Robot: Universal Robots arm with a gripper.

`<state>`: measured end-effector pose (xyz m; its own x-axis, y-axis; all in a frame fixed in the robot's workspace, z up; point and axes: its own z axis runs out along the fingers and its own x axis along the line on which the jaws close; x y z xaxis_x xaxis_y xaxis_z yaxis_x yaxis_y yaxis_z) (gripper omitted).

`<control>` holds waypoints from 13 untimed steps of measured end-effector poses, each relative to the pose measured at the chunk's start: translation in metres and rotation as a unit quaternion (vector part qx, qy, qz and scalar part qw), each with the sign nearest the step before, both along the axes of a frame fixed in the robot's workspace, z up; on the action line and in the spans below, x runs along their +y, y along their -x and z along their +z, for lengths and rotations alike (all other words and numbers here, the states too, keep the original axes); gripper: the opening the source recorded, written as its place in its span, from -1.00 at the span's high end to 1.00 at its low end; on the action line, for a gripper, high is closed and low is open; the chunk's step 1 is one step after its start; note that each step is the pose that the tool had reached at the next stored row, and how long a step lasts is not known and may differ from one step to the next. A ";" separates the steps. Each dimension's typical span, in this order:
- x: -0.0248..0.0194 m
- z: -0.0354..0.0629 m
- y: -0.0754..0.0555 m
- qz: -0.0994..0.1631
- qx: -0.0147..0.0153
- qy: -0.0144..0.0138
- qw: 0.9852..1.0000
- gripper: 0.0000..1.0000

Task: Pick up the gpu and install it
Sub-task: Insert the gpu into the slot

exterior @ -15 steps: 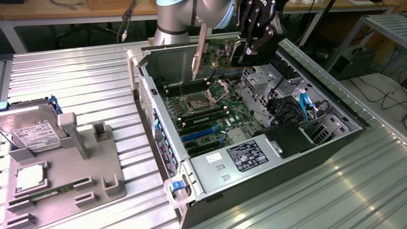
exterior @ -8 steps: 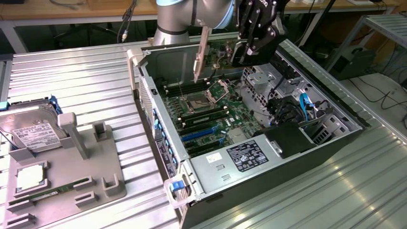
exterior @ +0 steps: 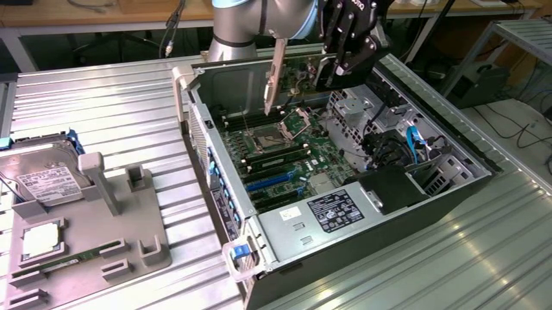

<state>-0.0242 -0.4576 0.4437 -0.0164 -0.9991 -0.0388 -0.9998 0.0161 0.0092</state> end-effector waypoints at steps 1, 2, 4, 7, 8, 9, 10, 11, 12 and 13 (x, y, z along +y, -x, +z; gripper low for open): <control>-0.0002 -0.0004 0.000 0.003 -0.001 0.000 1.000 0.44; -0.0006 -0.0006 0.000 0.005 -0.003 0.000 1.000 0.44; -0.0007 -0.0011 0.001 0.007 -0.007 0.000 1.000 0.44; -0.0008 -0.0041 0.003 0.007 -0.011 0.000 1.000 0.44; -0.0008 -0.0059 0.004 0.007 -0.011 0.000 1.000 0.44; -0.0007 -0.0078 0.004 0.007 -0.011 0.000 1.000 0.44; -0.0003 -0.0094 0.005 0.007 -0.011 0.000 1.000 0.44; 0.0003 -0.0113 0.006 0.006 -0.011 0.000 1.000 0.44; 0.0006 -0.0136 0.006 0.003 -0.011 0.000 1.000 0.44; 0.0006 -0.0152 0.007 -0.001 -0.011 0.001 1.000 0.44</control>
